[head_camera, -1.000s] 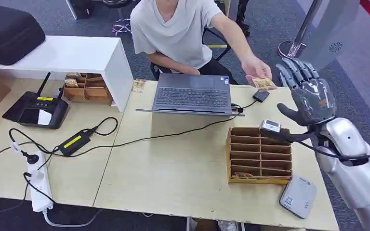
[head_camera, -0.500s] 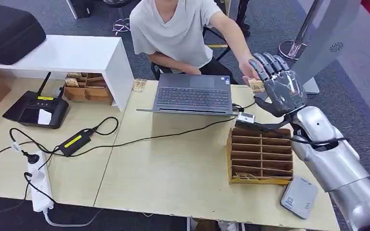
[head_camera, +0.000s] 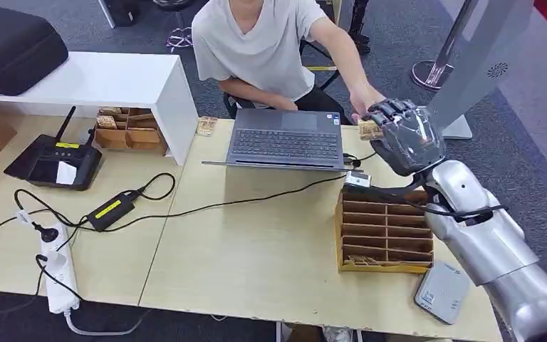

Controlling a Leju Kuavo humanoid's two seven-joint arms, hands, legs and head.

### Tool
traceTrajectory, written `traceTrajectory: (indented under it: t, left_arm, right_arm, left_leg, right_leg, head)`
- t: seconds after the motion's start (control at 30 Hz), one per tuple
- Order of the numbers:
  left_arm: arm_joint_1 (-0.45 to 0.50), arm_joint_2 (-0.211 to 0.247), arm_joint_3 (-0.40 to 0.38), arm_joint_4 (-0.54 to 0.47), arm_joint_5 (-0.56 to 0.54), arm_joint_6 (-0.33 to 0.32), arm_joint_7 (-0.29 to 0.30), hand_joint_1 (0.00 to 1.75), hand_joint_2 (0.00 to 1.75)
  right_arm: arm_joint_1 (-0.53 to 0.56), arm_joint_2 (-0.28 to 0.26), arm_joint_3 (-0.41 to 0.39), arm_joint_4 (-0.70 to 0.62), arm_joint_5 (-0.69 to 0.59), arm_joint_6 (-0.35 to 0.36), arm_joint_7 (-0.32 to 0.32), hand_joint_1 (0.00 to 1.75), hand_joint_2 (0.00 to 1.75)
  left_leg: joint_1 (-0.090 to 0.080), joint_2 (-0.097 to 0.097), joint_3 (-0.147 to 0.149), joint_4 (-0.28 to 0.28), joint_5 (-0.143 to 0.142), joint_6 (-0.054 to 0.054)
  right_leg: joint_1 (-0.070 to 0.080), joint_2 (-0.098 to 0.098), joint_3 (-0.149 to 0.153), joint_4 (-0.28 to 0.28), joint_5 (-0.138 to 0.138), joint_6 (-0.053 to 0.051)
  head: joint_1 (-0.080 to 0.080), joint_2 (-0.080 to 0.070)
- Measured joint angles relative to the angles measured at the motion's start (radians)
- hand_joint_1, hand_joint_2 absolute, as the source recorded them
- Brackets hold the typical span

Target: Pass the card to the sensor for recognition and then transmit it.

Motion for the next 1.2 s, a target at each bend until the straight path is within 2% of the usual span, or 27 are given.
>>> traceTrajectory:
  t: [0.7,0.83,1.07,1.2]
  left_arm:
    - [0.003,0.005,0.0,0.0,0.02,-0.049,-0.004,0.0,0.0]
    - [0.008,0.008,0.0,0.0,0.017,-0.075,-0.024,0.0,0.0]
    - [0.009,0.008,0.0,0.0,0.042,-0.055,-0.015,0.0,0.0]
    - [0.013,0.007,0.0,0.0,0.056,-0.049,-0.011,0.0,0.0]
  right_arm:
    - [0.003,0.0,0.0,0.0,-0.033,-0.001,-0.032,1.75,1.75]
    - [0.007,0.0,0.0,-0.002,-0.047,0.0,-0.042,1.75,1.75]
    - [0.031,-0.002,-0.002,-0.017,-0.055,-0.008,-0.034,1.75,1.75]
    - [0.077,-0.027,-0.013,-0.067,-0.068,-0.037,-0.031,1.75,1.75]
  left_leg:
    - [0.0,0.0,0.0,0.0,0.0,0.0]
    - [0.0,0.0,0.0,0.0,0.0,0.0]
    - [0.0,0.0,0.0,0.0,0.0,0.0]
    - [0.0,0.0,0.0,0.0,0.0,0.0]
  right_leg:
    - [0.0,0.0,0.0,0.0,0.0,0.0]
    - [0.0,0.0,0.0,0.0,0.0,0.0]
    - [0.0,0.0,0.0,0.0,0.0,0.0]
    - [0.0,0.0,-0.001,0.0,0.0,0.0]
  head:
    - [0.0,0.0]
    - [0.0,0.0]
    - [0.0,0.0]
    - [0.0,0.0]
